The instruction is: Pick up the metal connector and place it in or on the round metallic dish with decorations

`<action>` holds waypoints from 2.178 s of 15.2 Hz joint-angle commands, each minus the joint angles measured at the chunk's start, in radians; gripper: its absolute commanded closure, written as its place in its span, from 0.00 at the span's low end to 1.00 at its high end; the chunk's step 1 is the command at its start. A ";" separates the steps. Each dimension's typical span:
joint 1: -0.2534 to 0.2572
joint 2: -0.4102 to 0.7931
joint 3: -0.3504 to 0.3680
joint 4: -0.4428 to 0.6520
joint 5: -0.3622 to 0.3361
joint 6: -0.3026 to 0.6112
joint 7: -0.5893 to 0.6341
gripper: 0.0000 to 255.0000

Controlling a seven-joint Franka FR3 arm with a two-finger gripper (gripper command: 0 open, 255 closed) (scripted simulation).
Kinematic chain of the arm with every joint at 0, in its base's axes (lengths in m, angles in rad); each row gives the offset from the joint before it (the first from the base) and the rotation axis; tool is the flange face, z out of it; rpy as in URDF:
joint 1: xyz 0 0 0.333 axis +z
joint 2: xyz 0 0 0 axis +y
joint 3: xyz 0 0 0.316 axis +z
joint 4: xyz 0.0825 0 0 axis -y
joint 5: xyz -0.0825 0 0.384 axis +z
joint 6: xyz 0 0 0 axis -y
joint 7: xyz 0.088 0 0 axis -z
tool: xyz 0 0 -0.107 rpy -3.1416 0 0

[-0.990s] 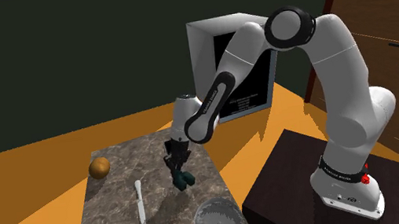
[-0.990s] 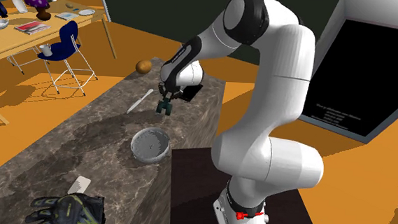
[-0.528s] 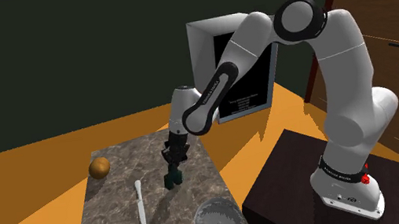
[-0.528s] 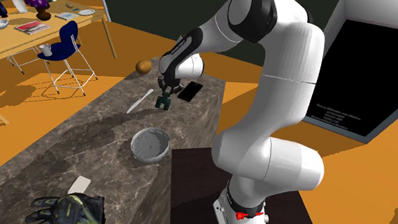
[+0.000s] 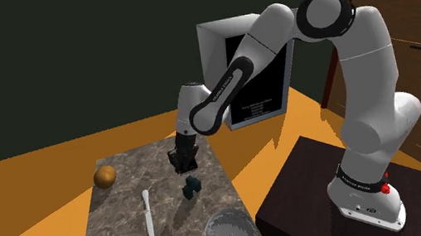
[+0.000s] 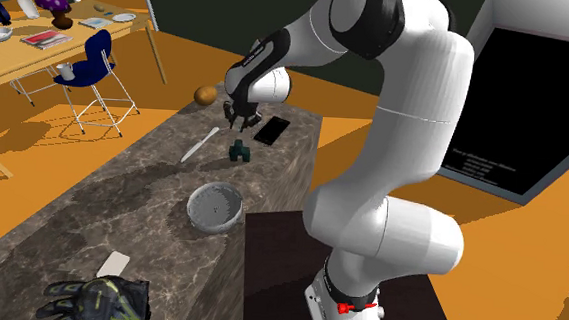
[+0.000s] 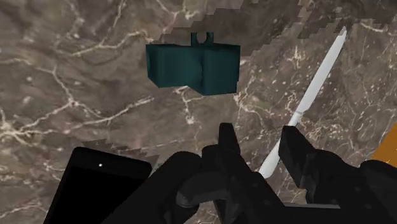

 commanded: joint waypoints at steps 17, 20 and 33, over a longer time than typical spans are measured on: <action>0.389 0.011 -0.299 0.035 -0.339 -0.159 0.388 0.00; 0.389 0.011 -0.299 0.035 -0.339 -0.159 0.388 0.00; 0.372 -0.024 -0.278 0.030 -0.313 -0.187 0.370 1.00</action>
